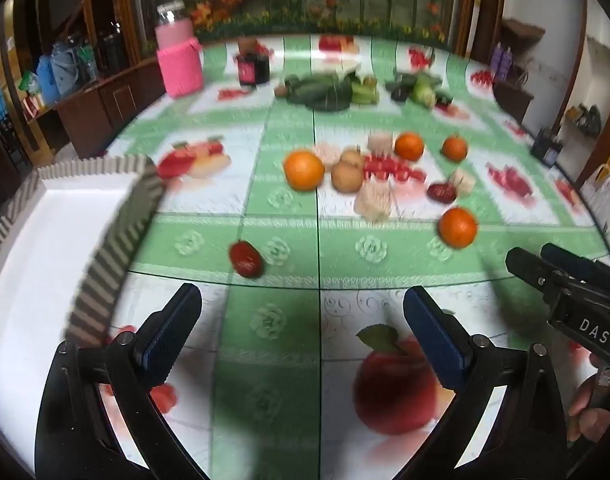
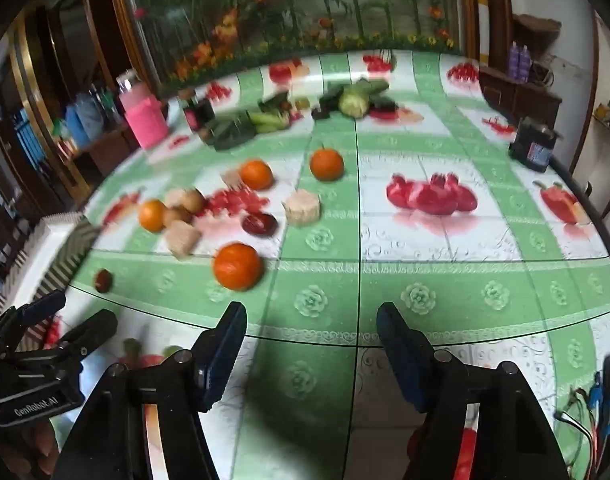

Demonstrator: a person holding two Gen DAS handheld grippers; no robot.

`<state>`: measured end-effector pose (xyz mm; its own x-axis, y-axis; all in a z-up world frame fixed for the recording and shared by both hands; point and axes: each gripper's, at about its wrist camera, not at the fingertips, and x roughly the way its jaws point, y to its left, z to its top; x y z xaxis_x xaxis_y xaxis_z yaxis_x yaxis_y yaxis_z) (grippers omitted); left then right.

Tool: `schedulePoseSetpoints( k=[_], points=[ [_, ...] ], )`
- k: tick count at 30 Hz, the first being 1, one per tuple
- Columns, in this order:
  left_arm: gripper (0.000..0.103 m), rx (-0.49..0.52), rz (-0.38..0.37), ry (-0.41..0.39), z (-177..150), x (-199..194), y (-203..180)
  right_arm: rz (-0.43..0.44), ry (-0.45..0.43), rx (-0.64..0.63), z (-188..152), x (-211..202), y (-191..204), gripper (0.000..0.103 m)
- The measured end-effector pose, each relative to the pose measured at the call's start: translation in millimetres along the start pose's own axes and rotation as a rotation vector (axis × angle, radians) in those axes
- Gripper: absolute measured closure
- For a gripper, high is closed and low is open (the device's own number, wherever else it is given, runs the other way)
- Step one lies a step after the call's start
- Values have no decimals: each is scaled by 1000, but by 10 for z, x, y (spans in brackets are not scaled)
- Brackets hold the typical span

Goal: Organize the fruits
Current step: 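Move the right tool toward a mandarin while the left tool approaches a red date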

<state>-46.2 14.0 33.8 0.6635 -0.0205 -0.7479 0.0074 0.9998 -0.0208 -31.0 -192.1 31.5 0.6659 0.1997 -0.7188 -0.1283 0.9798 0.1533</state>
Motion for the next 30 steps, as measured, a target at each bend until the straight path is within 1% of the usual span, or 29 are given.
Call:
schedulePoseSetpoints(
  k=[1,3,7,11,13,17,22,26,30],
  points=[
    [1,1,-7,-26,2,-72,-5,5,-18,-7,-8,-70,41,36],
    [1,-2,-14,-49,-8,-170,20,32,-47,-14,-11,-170,82,36],
    [1,1,-21,-91,-46,-337,70,51,-81,-15,-9,-309,143,36],
    [1,-5,-38,-111,-94,-449,144,45,-101,-38,-24,-404,192,36],
    [1,-13,-48,-119,-109,-492,191,57,-119,-53,-39,-455,193,36],
    [1,-9,-34,-132,-134,-538,238,58,-138,-62,-42,-521,215,36],
    [1,-18,-54,-134,-149,-569,299,48,-126,-62,-39,-514,188,36],
    [1,-18,-43,-125,-144,-534,353,69,-102,-57,-46,-459,165,37],
    [1,-28,-54,-111,-135,-491,393,100,-91,-70,-45,-417,189,40]
  ],
)
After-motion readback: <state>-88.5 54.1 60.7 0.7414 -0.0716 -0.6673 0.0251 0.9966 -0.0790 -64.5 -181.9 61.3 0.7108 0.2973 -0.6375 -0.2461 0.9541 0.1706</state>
